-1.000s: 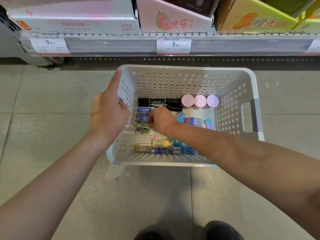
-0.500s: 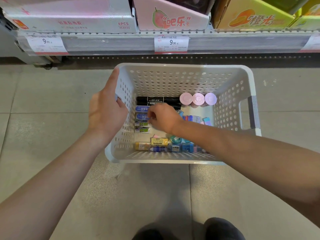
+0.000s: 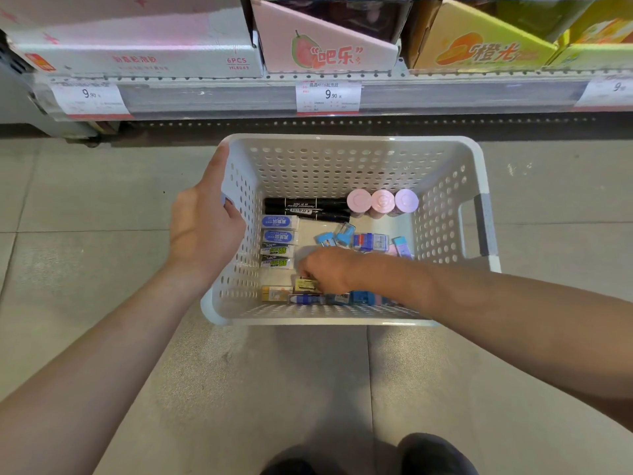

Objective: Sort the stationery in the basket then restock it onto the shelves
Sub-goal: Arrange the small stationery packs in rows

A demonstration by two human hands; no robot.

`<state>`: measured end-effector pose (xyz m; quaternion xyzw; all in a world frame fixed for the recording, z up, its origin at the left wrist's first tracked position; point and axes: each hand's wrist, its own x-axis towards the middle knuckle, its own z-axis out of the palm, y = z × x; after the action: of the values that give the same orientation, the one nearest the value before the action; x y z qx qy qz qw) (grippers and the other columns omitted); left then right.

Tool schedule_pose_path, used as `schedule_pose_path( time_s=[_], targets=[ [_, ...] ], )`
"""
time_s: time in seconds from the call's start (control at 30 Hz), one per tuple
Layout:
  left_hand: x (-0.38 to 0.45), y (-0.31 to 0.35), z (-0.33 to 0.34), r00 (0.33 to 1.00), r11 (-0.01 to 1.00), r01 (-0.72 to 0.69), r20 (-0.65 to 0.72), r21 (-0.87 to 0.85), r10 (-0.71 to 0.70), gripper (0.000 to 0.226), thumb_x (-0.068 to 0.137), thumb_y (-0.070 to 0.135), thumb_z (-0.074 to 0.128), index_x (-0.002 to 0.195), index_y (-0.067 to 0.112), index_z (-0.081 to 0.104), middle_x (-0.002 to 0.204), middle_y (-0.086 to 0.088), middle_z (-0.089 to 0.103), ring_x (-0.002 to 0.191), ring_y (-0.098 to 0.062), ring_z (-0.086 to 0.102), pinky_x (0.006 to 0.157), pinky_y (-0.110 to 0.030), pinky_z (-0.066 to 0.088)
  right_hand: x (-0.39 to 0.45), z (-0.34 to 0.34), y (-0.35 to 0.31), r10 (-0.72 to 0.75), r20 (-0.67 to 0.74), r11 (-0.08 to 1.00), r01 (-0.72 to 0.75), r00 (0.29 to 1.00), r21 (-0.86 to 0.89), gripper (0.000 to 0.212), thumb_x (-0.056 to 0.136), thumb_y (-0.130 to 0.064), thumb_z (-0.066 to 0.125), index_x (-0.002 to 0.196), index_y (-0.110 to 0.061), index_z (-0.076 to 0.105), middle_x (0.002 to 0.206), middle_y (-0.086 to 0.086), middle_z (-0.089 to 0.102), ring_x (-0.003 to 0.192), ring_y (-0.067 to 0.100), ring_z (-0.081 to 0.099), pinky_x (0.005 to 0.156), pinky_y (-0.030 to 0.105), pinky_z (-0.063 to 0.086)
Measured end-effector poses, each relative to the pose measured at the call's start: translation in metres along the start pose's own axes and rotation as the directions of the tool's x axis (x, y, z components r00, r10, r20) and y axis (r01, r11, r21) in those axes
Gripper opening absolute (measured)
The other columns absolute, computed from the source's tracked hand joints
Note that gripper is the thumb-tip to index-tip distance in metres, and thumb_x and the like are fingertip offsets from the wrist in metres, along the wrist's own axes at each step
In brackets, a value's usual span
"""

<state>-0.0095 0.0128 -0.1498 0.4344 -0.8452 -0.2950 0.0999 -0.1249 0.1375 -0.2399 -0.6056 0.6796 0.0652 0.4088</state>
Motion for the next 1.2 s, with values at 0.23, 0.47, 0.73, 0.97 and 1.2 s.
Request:
schedule_pose_path(
  time_s=[0.23, 0.47, 0.73, 0.97, 1.2],
  targets=[
    [0.0, 0.0, 0.0, 1.0, 1.0, -0.009, -0.002, -0.002, 0.009, 0.072, 0.09, -0.002, 0.042, 0.151, 0.03, 0.022, 0.06, -0.009, 0.044, 0.05, -0.018, 0.038, 0.048, -0.034, 0.037, -0.009, -0.02, 0.007, 0.089, 0.034, 0.779, -0.091, 0.995, 0.62, 0.037, 0.088, 0.001, 0.053, 0.122, -0.013, 0.047, 0.095, 0.007, 0.056, 0.08, 0.017, 0.058, 0.065, 0.024, 0.051],
    [0.0, 0.001, -0.001, 1.0, 1.0, -0.013, 0.0, 0.004, 0.013, 0.072, 0.088, -0.004, 0.042, 0.151, 0.027, 0.024, 0.056, -0.003, 0.038, 0.047, -0.015, 0.035, 0.046, -0.028, 0.029, -0.019, -0.034, 0.015, 0.065, 0.131, 0.174, -0.14, 0.989, 0.975, 0.027, 0.093, 0.005, 0.048, 0.1, -0.02, 0.055, 0.077, 0.003, 0.061, 0.059, 0.006, 0.062, 0.055, 0.014, 0.053],
    [0.0, 0.0, -0.001, 1.0, 1.0, -0.025, 0.002, -0.013, 0.025, 0.072, 0.089, -0.004, 0.042, 0.151, 0.027, 0.024, 0.055, -0.001, 0.035, 0.048, -0.013, 0.034, 0.046, -0.024, 0.028, -0.015, -0.033, 0.012, 0.096, 0.107, -0.012, -0.107, 0.99, 0.994, 0.003, 0.092, -0.012, 0.058, 0.089, -0.011, 0.06, 0.091, 0.004, 0.064, 0.07, 0.006, 0.067, 0.068, 0.015, 0.057],
    [0.0, 0.001, -0.001, 1.0, 1.0, -0.024, -0.005, -0.01, 0.024, 0.071, 0.089, -0.003, 0.043, 0.151, 0.027, 0.024, 0.057, -0.002, 0.038, 0.049, -0.012, 0.035, 0.046, -0.024, 0.028, -0.019, -0.033, 0.011, 0.085, 0.04, 0.395, -0.07, 0.996, 0.916, 0.033, 0.089, -0.001, 0.06, 0.122, 0.0, 0.059, 0.114, 0.006, 0.064, 0.096, 0.012, 0.06, 0.083, 0.019, 0.05],
    [0.0, 0.001, -0.001, 1.0, 1.0, -0.015, -0.008, -0.011, 0.015, 0.072, 0.089, -0.003, 0.043, 0.151, 0.028, 0.024, 0.056, 0.0, 0.035, 0.048, -0.012, 0.034, 0.045, -0.024, 0.027, -0.015, -0.038, 0.005, 0.133, -0.258, 0.865, 0.015, 0.957, 0.502, 0.018, 0.079, -0.011, 0.07, 0.097, -0.009, 0.07, 0.081, -0.005, 0.063, 0.068, 0.005, 0.052, 0.061, 0.017, 0.041]
  ],
)
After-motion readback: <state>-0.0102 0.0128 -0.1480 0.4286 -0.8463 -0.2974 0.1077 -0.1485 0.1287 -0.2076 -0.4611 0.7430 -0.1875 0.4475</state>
